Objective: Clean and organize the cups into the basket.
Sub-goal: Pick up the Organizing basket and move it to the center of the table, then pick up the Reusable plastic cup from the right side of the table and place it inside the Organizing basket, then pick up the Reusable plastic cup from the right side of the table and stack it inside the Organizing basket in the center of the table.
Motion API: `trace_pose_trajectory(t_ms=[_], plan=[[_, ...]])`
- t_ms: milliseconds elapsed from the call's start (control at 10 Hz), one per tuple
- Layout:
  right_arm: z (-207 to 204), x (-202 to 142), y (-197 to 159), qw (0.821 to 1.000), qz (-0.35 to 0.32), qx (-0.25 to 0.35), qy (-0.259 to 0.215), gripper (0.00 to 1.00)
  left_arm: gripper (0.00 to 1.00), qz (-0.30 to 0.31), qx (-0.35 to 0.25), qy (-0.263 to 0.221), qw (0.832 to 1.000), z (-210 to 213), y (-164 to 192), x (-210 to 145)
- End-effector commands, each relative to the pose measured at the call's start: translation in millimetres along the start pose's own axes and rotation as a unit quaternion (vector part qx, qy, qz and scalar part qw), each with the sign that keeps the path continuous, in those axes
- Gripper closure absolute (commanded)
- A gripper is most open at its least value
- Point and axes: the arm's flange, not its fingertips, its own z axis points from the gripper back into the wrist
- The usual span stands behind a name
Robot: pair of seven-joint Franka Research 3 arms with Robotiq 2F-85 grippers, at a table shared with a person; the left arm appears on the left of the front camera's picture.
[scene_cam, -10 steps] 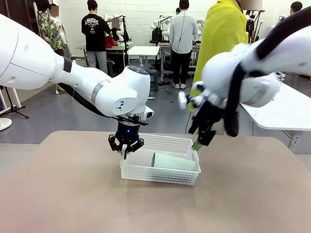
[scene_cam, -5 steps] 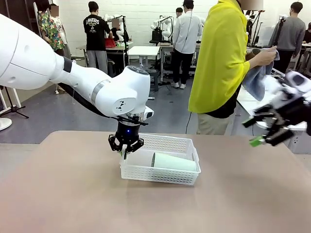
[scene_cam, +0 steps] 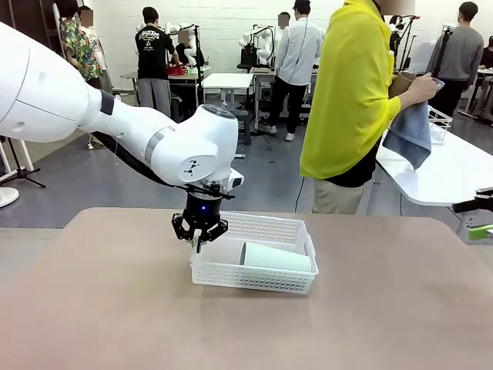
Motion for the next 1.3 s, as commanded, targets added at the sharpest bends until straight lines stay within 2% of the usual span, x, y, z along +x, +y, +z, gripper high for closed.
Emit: trace_pose_trajectory(t_ms=[0, 200, 300, 1200], plan=[[13, -24, -17, 0.999, -0.011, 0.009, -0.034, 0.0, 1.0, -0.002, 0.003, 0.001, 1.0, -2, 1, -1], [21, -38, -21, 0.999, -0.022, -0.005, -0.034, 0.0, 1.0, -0.002, 0.003, 0.001, 1.0, -2, 1, -1], [17, -31, -8, 1.0, -0.019, 0.005, -0.024, 0.0, 1.0, -0.002, 0.003, 0.001, 1.0, -2, 1, -1], [17, -31, -8, 1.0, -0.019, 0.005, -0.024, 0.0, 1.0, -0.002, 0.003, 0.001, 1.0, -2, 1, -1]])
